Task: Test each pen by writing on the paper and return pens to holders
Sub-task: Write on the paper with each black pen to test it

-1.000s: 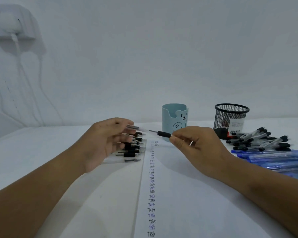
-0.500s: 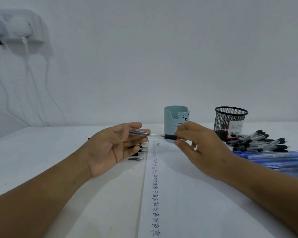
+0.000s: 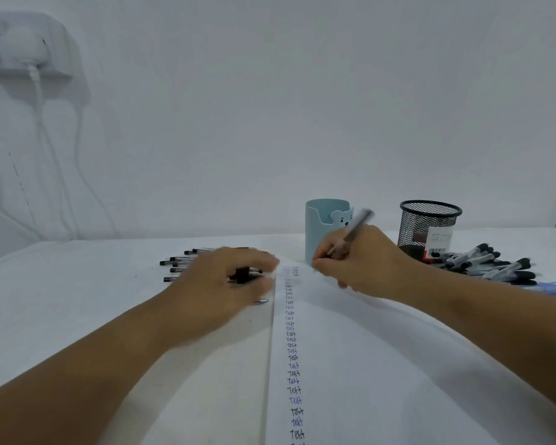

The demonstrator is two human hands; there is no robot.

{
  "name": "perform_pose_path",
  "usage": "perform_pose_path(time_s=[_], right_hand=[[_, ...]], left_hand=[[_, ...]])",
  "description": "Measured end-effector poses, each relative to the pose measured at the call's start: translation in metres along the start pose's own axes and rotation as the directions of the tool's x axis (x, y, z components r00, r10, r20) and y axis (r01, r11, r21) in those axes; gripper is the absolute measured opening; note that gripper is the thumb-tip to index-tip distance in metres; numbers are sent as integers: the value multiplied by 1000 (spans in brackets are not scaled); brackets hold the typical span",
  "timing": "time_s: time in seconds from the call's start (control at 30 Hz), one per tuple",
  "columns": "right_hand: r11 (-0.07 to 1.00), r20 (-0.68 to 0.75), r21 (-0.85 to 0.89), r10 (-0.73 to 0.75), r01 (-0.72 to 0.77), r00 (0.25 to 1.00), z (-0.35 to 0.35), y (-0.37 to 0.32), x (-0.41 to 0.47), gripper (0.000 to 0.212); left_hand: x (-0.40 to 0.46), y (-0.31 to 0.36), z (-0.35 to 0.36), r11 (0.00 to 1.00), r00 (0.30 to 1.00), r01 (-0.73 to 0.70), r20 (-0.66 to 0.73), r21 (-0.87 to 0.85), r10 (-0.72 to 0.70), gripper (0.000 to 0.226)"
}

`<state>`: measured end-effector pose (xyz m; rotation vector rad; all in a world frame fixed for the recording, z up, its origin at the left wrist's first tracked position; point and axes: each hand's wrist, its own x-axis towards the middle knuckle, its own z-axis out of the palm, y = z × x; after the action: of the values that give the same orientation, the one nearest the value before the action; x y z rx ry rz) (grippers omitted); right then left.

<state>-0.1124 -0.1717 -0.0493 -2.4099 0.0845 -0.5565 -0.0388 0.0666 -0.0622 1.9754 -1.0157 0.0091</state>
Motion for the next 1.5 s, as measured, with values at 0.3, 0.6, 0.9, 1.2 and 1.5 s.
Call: perform_pose_path(time_s=[0.3, 0.6, 0.9, 1.2, 1.5], right_hand=[[907, 19, 376, 200, -192, 980, 37, 3, 15, 9], [946, -1, 266, 189, -182, 982, 40, 8, 18, 13], [942, 19, 280, 187, -185, 982, 40, 8, 17, 11], [929, 73, 295, 213, -225, 974, 39, 7, 18, 12], [936, 50, 289, 196, -202, 979, 40, 7, 18, 11]], left_hand=[[6, -13, 10, 879, 948, -262, 275, 398, 158, 58], [8, -18, 11, 907, 951, -264, 245, 327, 189, 57], [4, -14, 11, 917, 962, -210, 238, 338, 133, 28], [3, -15, 11, 919, 962, -209, 242, 336, 130, 28], [3, -15, 11, 922, 962, -211, 237, 325, 137, 29]])
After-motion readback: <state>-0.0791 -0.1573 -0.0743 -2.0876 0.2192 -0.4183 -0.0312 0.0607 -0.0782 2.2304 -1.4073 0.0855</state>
